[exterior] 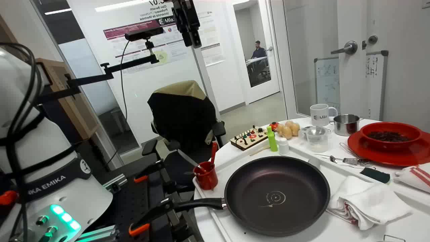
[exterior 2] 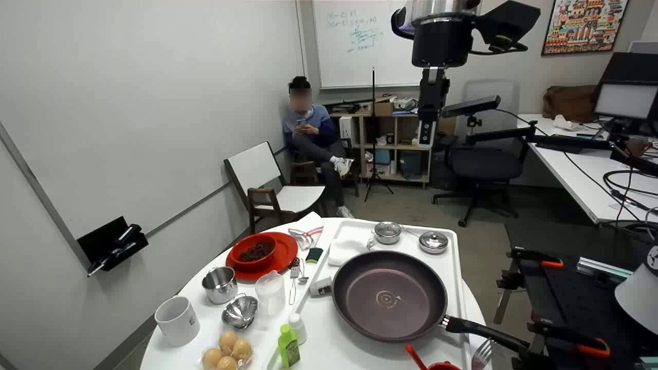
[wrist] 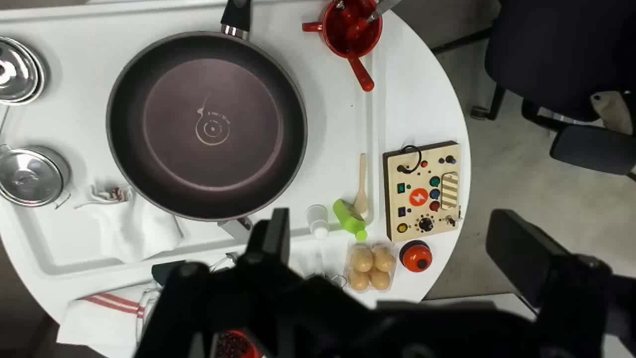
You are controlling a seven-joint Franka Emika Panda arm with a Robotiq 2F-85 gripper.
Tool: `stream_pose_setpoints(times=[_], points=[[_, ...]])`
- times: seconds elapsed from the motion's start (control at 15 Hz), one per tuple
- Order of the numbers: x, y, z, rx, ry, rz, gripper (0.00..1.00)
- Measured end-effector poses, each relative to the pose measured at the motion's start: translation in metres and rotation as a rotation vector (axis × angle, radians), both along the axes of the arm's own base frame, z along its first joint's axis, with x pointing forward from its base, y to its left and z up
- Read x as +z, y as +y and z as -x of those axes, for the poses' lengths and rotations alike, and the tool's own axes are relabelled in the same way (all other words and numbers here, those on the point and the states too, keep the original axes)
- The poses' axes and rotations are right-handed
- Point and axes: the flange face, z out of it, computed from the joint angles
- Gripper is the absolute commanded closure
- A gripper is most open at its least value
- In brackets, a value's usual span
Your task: Use the tea towel on the tray to wipe the pan
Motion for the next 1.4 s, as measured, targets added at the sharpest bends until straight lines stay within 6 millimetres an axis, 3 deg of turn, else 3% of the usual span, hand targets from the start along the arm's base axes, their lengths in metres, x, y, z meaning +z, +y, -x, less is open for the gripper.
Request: stream_pose_setpoints(times=[0.87, 1.07, 1.4], points=[[-0.001, -0.004, -0.003, -0.009, 0.002, 0.003, 0.0], [-0.002, -0.023, -0.024, -0.048, -0.003, 0.007, 0.0], [-0.016, -0.065, -0.08, -0.125, 0.001, 0.01, 0.0]])
